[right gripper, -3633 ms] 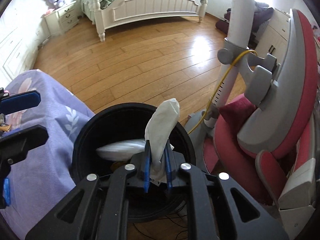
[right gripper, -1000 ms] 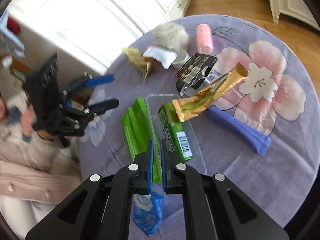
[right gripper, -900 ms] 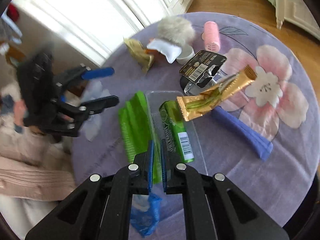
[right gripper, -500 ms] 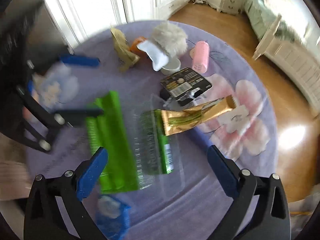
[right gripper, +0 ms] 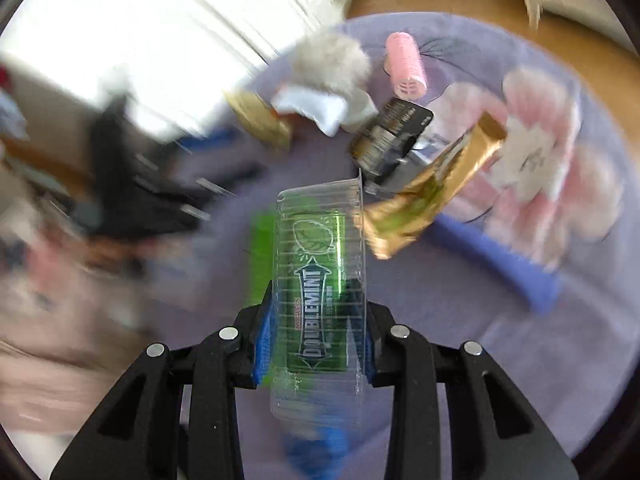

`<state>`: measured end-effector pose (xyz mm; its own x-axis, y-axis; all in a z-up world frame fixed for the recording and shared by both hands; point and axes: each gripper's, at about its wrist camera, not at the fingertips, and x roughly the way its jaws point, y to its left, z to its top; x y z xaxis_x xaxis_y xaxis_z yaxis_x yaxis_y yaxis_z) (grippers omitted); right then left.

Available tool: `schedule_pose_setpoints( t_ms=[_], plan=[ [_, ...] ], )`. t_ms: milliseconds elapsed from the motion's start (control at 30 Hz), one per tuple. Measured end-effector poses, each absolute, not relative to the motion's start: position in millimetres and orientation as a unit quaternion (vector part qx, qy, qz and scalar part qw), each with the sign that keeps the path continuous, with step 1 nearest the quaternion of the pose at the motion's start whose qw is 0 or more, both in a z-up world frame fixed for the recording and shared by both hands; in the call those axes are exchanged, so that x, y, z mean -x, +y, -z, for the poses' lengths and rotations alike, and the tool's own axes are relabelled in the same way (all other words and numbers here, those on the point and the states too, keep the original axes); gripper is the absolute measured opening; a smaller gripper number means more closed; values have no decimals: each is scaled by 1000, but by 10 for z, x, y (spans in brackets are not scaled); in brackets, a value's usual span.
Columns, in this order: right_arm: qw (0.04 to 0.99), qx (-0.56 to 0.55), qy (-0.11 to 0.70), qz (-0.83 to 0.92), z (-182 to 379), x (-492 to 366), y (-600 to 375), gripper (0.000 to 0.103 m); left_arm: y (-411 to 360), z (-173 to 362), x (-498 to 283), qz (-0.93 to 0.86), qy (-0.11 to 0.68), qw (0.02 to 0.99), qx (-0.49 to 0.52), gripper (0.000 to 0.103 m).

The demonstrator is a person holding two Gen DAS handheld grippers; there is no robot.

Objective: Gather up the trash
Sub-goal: 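Grasp the beige snack wrapper with the left tool while the right tool lifts the gum pack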

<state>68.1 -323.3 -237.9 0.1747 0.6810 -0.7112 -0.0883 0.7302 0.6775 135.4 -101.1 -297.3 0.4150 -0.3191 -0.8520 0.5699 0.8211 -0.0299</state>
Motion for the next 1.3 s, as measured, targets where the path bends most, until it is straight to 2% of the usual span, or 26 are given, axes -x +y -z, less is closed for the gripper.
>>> schedule_pose_setpoints(
  t_ms=[100,133,167,233,333,633,833,900,967,1000,1200,1300],
  plan=[
    [683,-363,563,-292,2480,-647,-3402,33,-1134,3049,-1435,264,476,830,-125,78],
    [679,-374,561,-290,2452,-614,-3430,33,-1174,3075,-1461,262,475,831,-122,67],
    [683,-369,563,-284,2440,-592,-3447,33,-1197,3096,-1498,267,481,827,-116,50],
    [689,-360,564,-279,2382,-539,-3475,33,-1248,3090,-1525,280,480,823,-119,36],
    [732,-282,570,-246,2152,-454,-3421,33,-1290,3065,-1529,288,481,819,-117,30],
    [797,-140,559,-182,1912,-251,-3196,33,-1238,2638,-1110,343,432,829,-86,28],
    [780,-127,600,-123,2286,-238,-3315,37,-1212,2635,-972,342,444,820,-120,30],
    [777,-106,614,-91,2400,-215,-3371,42,-1231,2676,-907,353,450,810,-128,30],
    [790,-59,607,-58,2388,-173,-3379,61,-1247,2703,-870,355,450,808,-134,30],
    [799,-29,600,-35,2358,-158,-3369,66,-1255,2718,-859,356,451,807,-133,30],
    [830,112,546,30,2027,-6,-3226,66,-1270,2712,-832,365,449,807,-123,30],
    [827,162,539,-14,2011,77,-2986,66,-1278,2665,-843,370,447,807,-116,30]
  ],
)
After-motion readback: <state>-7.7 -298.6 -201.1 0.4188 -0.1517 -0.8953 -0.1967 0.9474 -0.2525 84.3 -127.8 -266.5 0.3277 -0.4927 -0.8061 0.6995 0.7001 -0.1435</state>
